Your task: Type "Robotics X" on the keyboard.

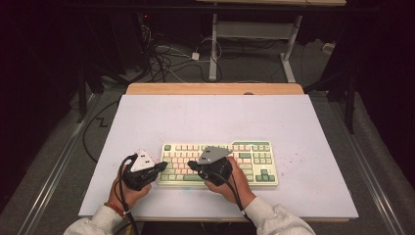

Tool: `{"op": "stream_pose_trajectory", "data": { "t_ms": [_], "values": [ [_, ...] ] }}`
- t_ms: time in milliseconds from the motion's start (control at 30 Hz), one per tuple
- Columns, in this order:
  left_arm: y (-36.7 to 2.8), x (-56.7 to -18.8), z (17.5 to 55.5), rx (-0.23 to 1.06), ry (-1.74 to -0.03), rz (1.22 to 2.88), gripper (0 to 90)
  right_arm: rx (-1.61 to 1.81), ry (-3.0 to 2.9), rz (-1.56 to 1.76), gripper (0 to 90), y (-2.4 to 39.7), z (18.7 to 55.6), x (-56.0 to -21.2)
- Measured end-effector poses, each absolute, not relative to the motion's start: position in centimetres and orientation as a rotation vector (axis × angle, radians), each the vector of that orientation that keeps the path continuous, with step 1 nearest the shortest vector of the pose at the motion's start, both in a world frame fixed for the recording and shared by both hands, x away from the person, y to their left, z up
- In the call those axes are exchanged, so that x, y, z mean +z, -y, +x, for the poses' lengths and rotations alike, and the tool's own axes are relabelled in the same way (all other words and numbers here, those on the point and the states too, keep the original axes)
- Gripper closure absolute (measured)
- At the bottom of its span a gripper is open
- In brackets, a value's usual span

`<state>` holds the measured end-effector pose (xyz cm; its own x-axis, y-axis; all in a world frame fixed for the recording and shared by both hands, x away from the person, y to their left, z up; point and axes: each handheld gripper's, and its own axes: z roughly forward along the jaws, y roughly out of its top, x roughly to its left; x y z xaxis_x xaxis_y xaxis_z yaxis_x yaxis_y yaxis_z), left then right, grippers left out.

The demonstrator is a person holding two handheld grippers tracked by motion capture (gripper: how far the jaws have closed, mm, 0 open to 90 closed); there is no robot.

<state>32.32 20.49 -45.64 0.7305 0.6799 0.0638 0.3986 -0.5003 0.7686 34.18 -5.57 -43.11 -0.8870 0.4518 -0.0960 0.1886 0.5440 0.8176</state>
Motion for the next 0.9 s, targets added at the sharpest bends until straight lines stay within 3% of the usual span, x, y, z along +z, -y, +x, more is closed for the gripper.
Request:
{"op": "stream_pose_trajectory", "data": {
  "t_ms": [533, 900],
  "values": [
    [-20.3, -44.7, 31.8, 0.543, -0.786, 2.147, 83.1, 1.270, -2.431, 0.580, 90.0, 8.6, 34.5, -42.2],
    [-20.6, -44.5, 31.7, 0.596, -0.819, 2.117, 67.2, 1.268, -2.386, 0.624, 87.6, 10.6, 34.8, -41.7]
  ]
}}
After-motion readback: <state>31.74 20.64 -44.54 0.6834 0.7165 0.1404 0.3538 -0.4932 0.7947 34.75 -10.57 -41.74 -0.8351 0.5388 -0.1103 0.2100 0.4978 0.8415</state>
